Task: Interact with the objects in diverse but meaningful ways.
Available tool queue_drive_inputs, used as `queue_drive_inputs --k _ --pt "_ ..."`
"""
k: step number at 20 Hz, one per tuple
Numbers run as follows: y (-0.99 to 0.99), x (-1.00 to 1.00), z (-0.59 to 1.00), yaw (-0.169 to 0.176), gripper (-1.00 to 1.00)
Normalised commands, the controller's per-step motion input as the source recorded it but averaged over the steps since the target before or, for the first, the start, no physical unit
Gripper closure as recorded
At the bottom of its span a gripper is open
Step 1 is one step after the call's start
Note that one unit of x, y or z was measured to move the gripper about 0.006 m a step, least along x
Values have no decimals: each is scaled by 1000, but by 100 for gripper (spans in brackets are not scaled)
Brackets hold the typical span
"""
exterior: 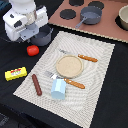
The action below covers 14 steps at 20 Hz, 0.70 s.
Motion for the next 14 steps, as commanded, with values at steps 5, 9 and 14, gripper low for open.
queue_drive_inputs --k 5,9,14 --pt "7 -227 72 -1 100" --pt "321 54 879 -2 100" --pt "497 206 1000 -19 100"
